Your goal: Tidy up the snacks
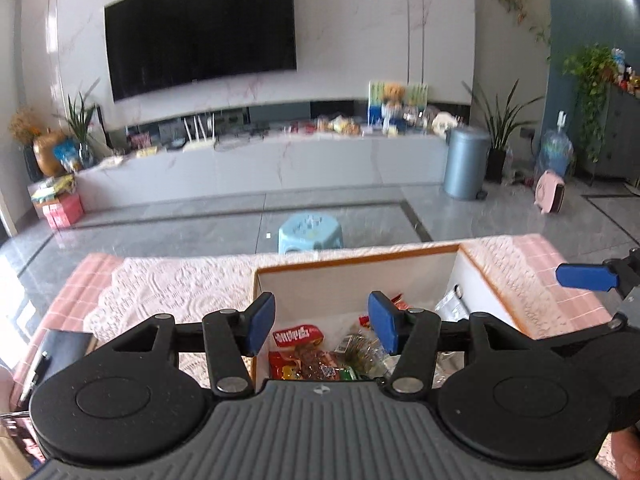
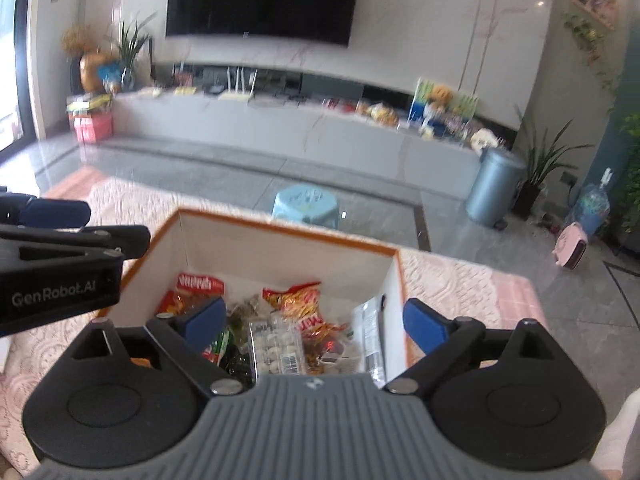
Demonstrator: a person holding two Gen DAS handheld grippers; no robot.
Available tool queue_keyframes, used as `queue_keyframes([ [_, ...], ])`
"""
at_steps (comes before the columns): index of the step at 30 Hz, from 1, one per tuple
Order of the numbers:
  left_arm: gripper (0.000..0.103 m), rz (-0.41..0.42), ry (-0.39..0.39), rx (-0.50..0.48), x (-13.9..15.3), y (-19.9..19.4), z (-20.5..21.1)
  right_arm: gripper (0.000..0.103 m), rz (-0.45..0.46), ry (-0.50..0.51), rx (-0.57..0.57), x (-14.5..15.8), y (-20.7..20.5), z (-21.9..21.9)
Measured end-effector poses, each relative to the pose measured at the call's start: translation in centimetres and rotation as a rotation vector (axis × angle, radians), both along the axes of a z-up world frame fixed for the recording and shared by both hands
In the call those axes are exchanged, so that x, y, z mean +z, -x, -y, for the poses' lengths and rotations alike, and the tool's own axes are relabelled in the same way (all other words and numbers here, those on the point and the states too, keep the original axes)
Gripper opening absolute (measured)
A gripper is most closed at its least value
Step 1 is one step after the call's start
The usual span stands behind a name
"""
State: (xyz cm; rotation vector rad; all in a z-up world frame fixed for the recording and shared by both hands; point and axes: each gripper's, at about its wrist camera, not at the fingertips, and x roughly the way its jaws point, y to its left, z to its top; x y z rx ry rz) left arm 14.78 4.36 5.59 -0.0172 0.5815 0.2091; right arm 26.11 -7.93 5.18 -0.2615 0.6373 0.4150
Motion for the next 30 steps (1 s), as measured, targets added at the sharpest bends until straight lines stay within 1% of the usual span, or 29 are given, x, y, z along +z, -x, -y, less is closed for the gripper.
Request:
queue_keyframes([
  [1,0.064,0.021,-0.018,0.003,0.4,0.8,0.4,0.096,0.017,-0.014,-0.003,0.6,0.8,0.5],
  [3,0.069,0.059,-0.048,0.005,1.0,2.0,1.0,0.099,0.051,-0.037,-0.011,1.6,2.3,1.4],
  [4,0.072,0.081,-0.058,0.004,1.3,2.8,1.3,0.099,0.071,-0.050,-0.015,2.1,3.2,2.0],
  [6,0.074,0.110,-0.069,0.006,1.7,4.0,1.7,0.099,0.100,-0.071,-0.028,2.7,4.8,3.1],
  [7,0.077,0.124,-0.075,0.009,2.0,4.6,2.0,0.099,0.117,-0.083,-0.038,3.0,5.7,3.7],
  [8,0.081,0.132,-0.080,0.010,2.1,5.0,2.2,0.099,0.134,-0.096,-0.046,3.2,6.6,4.3],
  [11,0.086,0.149,-0.101,0.002,2.2,6.2,2.9,0.099,0.167,-0.133,-0.066,3.7,8.9,5.8],
  [15,0.087,0.137,-0.113,-0.034,1.8,7.9,3.6,0.099,0.196,-0.199,-0.080,4.0,11.9,7.7],
  [17,0.088,0.137,-0.107,-0.032,1.3,8.8,3.7,0.099,0.201,-0.226,-0.078,4.0,13.2,8.3],
  [19,0.088,0.130,-0.094,-0.029,0.7,9.5,3.5,0.099,0.214,-0.230,-0.077,3.9,14.5,8.6],
  [25,0.089,0.088,-0.050,-0.009,-1.9,11.0,2.5,0.099,0.292,-0.145,-0.101,2.6,17.9,8.4],
  [30,0.090,0.078,0.024,0.024,-3.7,12.0,1.4,0.099,0.298,-0.119,-0.116,0.6,19.1,8.4],
])
